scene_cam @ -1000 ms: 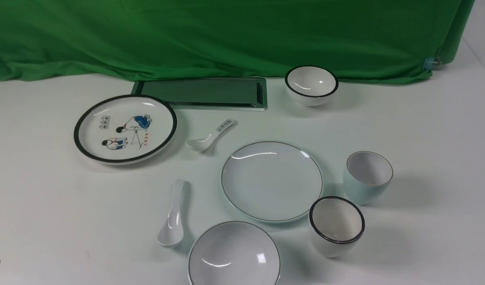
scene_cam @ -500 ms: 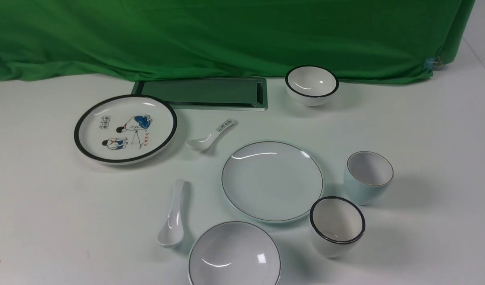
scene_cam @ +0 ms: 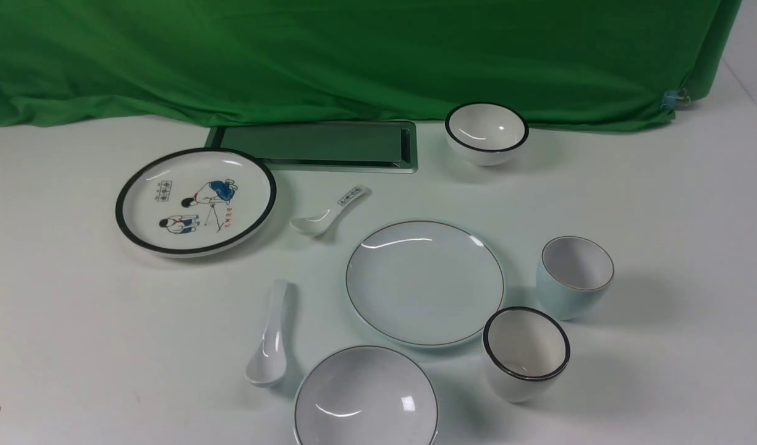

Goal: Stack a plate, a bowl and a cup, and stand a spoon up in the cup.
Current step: Use the left arm to grab a blue rice bowl

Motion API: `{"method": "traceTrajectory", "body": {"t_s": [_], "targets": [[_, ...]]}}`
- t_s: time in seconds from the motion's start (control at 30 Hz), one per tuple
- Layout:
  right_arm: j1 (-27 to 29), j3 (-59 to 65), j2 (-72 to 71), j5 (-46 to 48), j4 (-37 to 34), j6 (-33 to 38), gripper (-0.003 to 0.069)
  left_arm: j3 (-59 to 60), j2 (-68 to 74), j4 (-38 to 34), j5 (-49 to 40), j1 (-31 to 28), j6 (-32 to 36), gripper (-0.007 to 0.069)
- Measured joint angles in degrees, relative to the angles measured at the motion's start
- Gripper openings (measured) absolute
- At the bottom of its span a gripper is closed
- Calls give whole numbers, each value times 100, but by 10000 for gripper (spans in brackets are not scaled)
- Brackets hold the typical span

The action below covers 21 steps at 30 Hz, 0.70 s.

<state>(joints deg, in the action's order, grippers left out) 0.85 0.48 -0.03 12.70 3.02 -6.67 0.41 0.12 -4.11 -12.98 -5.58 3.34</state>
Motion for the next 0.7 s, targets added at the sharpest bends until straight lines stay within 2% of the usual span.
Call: {"method": "traceTrajectory", "body": {"t_s": [0.13, 0.17, 0.2, 0.23, 0.27, 0.3, 0.33, 0.37, 0.47, 0.7], "targets": [[-5, 0, 0, 0, -24, -591, 242, 0, 0, -46, 0, 0, -97, -29], [-5, 0, 0, -13, -211, -1357, 242, 0, 0, -622, 4, 0, -485, -29], [-5, 0, 0, -19, -252, -1482, 242, 0, 0, -726, 4, 0, -554, -29], [-5, 0, 0, -18, -672, -2831, 242, 0, 0, -1931, 4, 0, -1322, -29], [-5, 0, 0, -13, -890, -3317, 242, 0, 0, -2371, 4, 0, -1593, -29], [-5, 0, 0, -13, -1113, -4367, 242, 0, 0, -3339, 4, 0, -2147, -29], [-5, 0, 0, -13, -1145, -4367, 242, 0, 0, -3339, 4, 0, -2147, -29], [-5, 0, 0, -7, -1298, -5293, 242, 0, 0, -4192, 4, 0, -2543, -29], [-5, 0, 0, 3, -1326, -5618, 242, 0, 0, -4480, 19, 0, -2677, -29], [-5, 0, 0, 5, -1287, -4506, 242, -10, 0, -4526, 209, 0, -2605, -29]]}}
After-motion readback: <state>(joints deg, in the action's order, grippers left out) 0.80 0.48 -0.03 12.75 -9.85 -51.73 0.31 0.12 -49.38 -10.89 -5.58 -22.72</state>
